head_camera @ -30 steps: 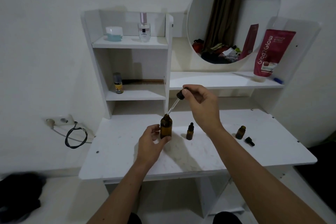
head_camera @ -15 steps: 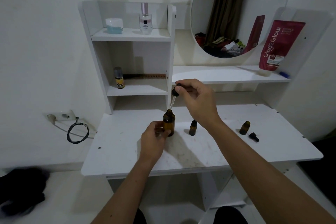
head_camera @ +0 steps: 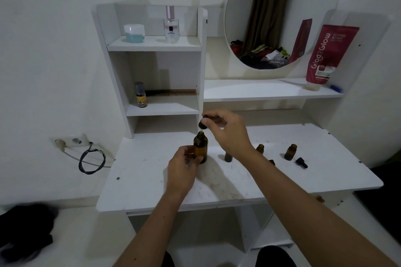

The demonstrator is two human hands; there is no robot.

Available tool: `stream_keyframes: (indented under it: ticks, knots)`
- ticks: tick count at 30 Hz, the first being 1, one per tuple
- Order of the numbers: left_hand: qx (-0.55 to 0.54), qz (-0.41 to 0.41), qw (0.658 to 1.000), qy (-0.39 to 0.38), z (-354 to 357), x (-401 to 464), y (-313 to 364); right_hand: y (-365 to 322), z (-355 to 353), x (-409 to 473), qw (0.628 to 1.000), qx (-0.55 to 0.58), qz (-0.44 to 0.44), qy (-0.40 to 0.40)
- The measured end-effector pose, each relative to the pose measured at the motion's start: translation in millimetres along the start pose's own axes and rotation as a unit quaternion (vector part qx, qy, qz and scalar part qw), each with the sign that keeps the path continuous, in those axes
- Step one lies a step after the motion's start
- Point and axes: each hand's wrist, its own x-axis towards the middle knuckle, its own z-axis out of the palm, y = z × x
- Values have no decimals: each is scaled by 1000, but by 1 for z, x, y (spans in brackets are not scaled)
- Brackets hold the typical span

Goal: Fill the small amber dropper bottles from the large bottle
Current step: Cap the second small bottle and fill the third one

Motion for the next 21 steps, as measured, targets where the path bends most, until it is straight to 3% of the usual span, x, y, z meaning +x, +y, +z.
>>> stream_keyframes:
  ticks: [9, 16, 21]
  knots:
    - [9, 3, 1000, 0, 1, 0, -4, 20, 10, -10, 999, -10, 40, -34]
    - [-2, -17, 999, 27, -1, -11, 2, 20, -23, -38, 999, -5, 30, 37]
    - [-18, 3, 999, 49, 1, -29, 13, 46, -73, -84, 994, -30, 71, 81]
